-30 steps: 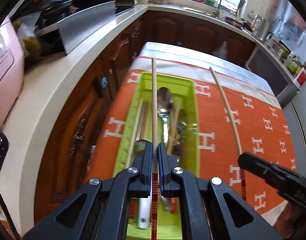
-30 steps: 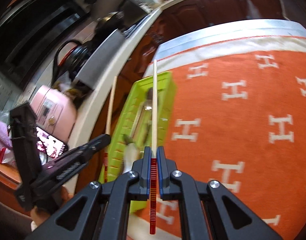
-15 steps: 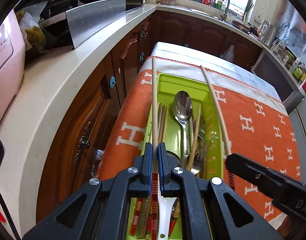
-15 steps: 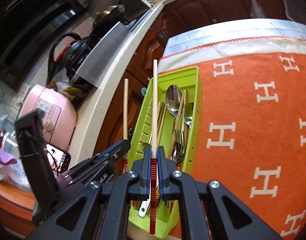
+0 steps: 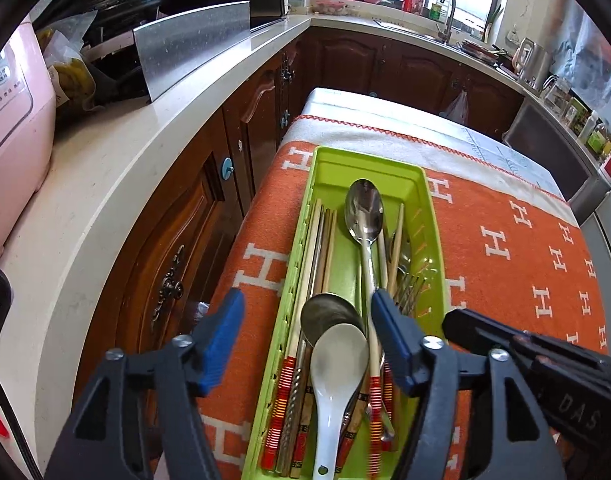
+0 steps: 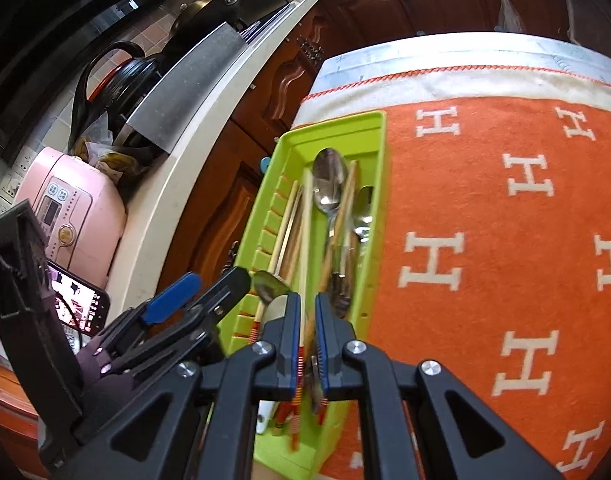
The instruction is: Organize utensils
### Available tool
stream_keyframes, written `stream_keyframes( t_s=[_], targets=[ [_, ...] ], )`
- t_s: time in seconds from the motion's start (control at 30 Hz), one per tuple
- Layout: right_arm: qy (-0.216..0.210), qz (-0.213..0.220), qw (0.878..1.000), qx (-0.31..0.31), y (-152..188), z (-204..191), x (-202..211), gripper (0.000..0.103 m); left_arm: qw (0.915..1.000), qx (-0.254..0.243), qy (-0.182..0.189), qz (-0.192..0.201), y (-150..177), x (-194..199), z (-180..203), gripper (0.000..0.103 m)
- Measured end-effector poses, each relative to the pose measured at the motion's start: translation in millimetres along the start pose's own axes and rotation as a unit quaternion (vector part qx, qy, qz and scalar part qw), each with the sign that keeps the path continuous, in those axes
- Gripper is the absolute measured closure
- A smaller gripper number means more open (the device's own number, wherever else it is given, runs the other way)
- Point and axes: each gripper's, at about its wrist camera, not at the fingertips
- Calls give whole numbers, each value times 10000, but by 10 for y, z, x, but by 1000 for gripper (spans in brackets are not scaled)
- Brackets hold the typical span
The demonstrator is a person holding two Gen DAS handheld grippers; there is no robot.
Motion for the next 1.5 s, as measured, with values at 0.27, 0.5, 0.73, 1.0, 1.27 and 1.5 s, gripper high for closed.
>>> stream_keyframes(
  t_s=[0.27, 0.5, 0.73, 1.0, 1.27, 1.5],
  targets=[
    [344, 348, 9984, 299, 22, 125, 233, 95, 9998, -104, 154, 63, 49, 113, 146, 20],
    [684, 658, 9942, 503, 86, 233, 473, 95, 9991, -322, 252, 100, 101, 255, 388, 6],
    [1024, 967, 9885, 555, 122, 399, 766, 87, 9984, -339, 446, -12, 151, 343, 610, 1],
    [1269, 1220, 9831, 508, 195, 646, 1131, 82, 9970, -364, 629, -278, 236, 286, 952, 1],
    [1520, 1371, 9781, 371, 338, 884, 1380, 82, 9971, -531, 499, -235, 310, 348, 1311, 1],
    [1545, 1382, 9780, 245, 450, 1038, 1447, 81, 9966, -677, 452, -93, 335, 440, 1501, 1]
  ],
)
Point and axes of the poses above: each gripper's, at about its wrist camera, not at the fingertips, and x roughly against the way its jaws point, z to its right, y to its underside, and after that the axes turned 12 degrees about y, right-handed
